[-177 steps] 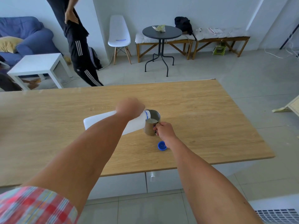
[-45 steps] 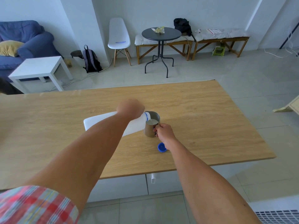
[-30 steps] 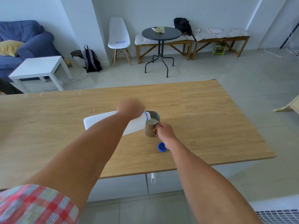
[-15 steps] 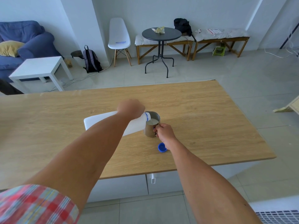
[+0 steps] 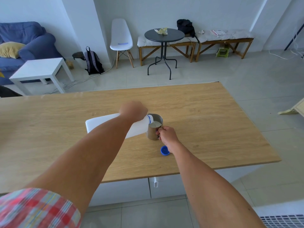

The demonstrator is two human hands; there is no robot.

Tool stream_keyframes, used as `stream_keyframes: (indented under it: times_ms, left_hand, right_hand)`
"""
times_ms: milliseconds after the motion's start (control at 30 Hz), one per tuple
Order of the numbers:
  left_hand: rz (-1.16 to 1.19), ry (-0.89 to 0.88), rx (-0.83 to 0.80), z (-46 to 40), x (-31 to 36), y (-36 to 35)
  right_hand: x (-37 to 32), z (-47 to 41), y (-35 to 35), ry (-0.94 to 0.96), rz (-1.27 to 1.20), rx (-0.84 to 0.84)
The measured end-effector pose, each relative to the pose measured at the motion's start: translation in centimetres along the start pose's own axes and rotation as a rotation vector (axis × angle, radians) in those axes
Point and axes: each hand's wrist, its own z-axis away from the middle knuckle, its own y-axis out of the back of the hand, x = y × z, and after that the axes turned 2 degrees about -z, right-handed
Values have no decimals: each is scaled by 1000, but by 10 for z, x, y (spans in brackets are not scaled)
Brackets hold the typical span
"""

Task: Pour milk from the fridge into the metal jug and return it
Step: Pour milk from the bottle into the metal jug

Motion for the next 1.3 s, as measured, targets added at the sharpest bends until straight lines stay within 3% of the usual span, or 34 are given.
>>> stream_keyframes:
  times_ms: [1300]
  left_hand:
    - [-20, 1, -3, 1, 0, -1]
  right_hand:
    - [-3, 3, -1, -6, -14, -7]
